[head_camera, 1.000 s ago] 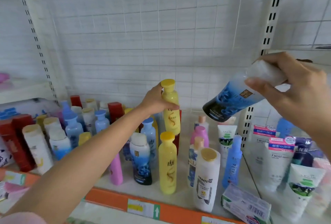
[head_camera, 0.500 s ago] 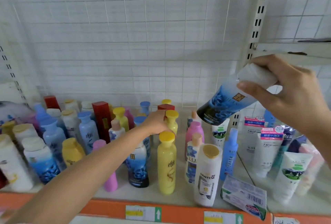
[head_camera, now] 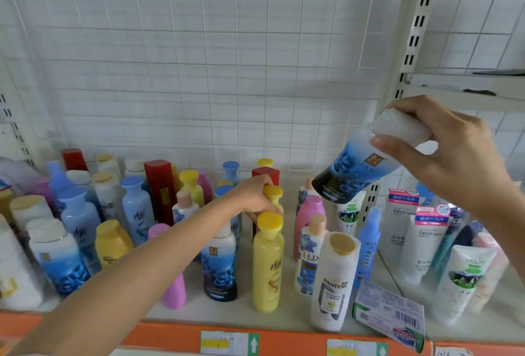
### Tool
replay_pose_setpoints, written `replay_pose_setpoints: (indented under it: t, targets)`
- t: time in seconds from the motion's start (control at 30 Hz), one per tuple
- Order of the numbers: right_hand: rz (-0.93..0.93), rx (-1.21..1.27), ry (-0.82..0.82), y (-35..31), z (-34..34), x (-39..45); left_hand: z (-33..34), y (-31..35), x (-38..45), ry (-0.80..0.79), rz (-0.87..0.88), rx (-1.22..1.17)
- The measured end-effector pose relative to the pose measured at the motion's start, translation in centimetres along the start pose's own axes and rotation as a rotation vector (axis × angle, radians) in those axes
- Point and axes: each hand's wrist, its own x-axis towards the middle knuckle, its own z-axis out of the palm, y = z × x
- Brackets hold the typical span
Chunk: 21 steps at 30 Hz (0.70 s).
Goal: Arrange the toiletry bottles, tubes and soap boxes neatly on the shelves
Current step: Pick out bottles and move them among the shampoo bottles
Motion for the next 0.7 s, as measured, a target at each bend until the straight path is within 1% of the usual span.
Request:
replay_pose_setpoints:
  t: [0.07, 0.1, 0.2, 0.3, 0.4, 0.47, 0.57, 0.7]
  targets:
    - [-0.019, 0.005, 0.009, -0.1, 0.4, 0.2, -0.8, 0.3, -0.8, -0.020, -0.028, -0.102]
    - [-0.027, 0.009, 0.012, -0.2, 0.6, 0.3, -1.0, 0.5, -1.1, -0.021, -0.027, -0.109]
    - [-0.038, 0.020, 0.004, -0.7, 1.4, 0.7, -1.2, 0.4, -1.7, 0.022, 0.019, 0.012]
    - [-0.041, 0.031, -0.009, -1.2, 2.3, 1.1, -1.7, 0.5, -2.3, 0.025, 0.056, -0.080]
    - [-0.060, 0.045, -0.016, -1.6, 3.4, 1.7, -2.9, 0.2, -2.7, 0.114, 0.110, 0.010]
    - [-0.082, 0.042, -0.010, -2.0, 4.0, 2.1, -3.6, 0.0, -3.3, 0.185, 0.153, 0.009]
    - [-0.102, 0.062, -0.006, -2.6, 4.9, 2.7, -4.9, -0.9, -4.4, 0.274, 0.199, -0.063]
    - [-0.127, 0.083, -0.004, -3.7, 6.3, 3.5, -6.8, -2.8, -5.8, 0.311, 0.198, -0.158]
